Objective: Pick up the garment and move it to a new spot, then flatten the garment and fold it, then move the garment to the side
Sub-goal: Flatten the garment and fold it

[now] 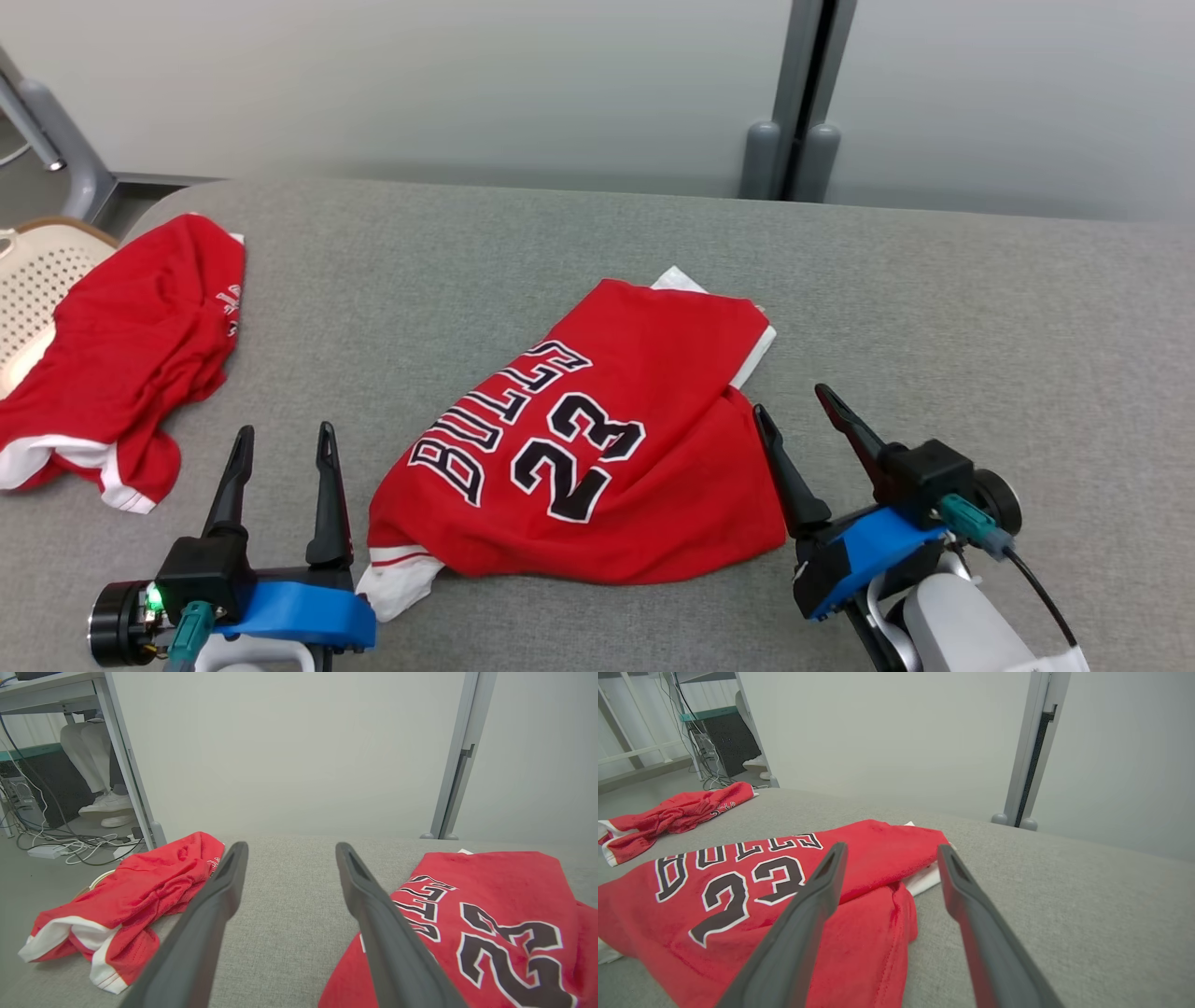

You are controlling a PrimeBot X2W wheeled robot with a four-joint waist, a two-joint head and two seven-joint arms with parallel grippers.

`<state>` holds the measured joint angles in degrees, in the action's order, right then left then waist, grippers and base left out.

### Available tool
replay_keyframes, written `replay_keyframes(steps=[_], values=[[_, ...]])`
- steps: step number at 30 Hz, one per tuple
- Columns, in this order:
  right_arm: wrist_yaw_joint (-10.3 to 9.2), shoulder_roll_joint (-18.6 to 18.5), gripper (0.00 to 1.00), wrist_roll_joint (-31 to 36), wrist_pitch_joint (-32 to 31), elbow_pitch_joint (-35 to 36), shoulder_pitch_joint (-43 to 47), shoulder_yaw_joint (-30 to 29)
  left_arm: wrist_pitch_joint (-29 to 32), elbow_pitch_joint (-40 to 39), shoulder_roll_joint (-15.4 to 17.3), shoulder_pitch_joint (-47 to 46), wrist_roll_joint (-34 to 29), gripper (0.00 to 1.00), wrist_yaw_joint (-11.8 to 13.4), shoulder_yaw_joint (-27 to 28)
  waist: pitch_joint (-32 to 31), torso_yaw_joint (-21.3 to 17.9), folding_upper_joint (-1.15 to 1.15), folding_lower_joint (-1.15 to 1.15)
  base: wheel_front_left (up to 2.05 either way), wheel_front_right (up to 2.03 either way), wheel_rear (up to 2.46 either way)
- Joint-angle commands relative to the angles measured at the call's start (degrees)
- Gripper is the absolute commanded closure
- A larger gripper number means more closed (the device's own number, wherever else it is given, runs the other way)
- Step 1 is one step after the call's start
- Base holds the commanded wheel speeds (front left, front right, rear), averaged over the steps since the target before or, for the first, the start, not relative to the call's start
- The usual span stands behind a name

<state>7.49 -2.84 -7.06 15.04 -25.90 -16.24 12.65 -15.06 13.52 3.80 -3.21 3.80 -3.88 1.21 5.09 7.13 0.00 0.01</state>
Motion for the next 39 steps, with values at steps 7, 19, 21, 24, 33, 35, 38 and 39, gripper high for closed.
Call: replay_keyframes(steps=[7, 19, 21, 24, 33, 35, 38, 39], values=[[0.01, -0.1, 0.0, -1.25, 0.19, -15.81, -7.24, 2.18, -0.17, -0.27, -0.59, -2.42, -0.01, 0.0, -0.54, -1.02, 2.71, 3.0, 0.0, -0.01, 0.0, 0.0, 0.0], [0.04, -0.01, 0.0, -7.78, -0.02, -27.73, -7.79, 7.79, -0.16, -0.25, -0.88, -3.59, 0.1, 0.0, -0.3, -2.01, 4.14, 4.71, 0.0, -0.01, 0.0, 0.0, 0.0], [0.07, 0.04, 0.0, -8.75, -0.15, -27.77, -7.43, 8.99, -0.16, -0.24, -0.89, -3.61, 0.1, 0.0, -0.26, -2.0, 4.14, 4.69, 0.0, -0.01, 0.0, 0.0, 0.0], [0.09, 0.12, 1.0, -11.87, -0.16, -27.53, -7.01, 12.26, -0.17, -0.18, -0.91, -3.57, 0.14, 0.0, -0.23, -1.92, 4.1, 4.51, 0.0, -0.01, 0.0, 0.0, 0.0], [0.01, -0.26, 1.0, -8.66, 0.14, -22.98, -9.58, 6.35, -0.17, -0.47, -0.91, -2.6, 0.08, 0.0, -0.01, -1.1, 3.22, 1.45, 0.0, -0.01, 0.0, 0.0, 0.0], [0.01, -0.98, 1.0, -6.65, 0.14, -21.11, -8.15, 3.7, -0.17, -0.31, -0.9, -2.13, -0.1, 0.0, -0.13, -0.78, 2.75, 0.24, 0.0, -0.01, 0.0, 0.0, 0.0], [0.01, -2.54, 1.0, -4.61, 0.14, -17.95, -5.6, 0.17, -0.16, -0.17, -0.89, -1.73, -0.13, 0.0, -0.42, -0.51, 2.07, -1.73, 0.0, -0.01, 0.0, 0.0, 0.0], [0.01, -3.18, 1.0, -4.17, 0.15, -16.7, -4.84, -0.98, -0.16, -0.1, -0.9, -1.6, -0.16, 0.0, -0.47, -0.5, 1.88, -2.31, 0.0, -0.01, 0.0, 0.0, 0.0]])
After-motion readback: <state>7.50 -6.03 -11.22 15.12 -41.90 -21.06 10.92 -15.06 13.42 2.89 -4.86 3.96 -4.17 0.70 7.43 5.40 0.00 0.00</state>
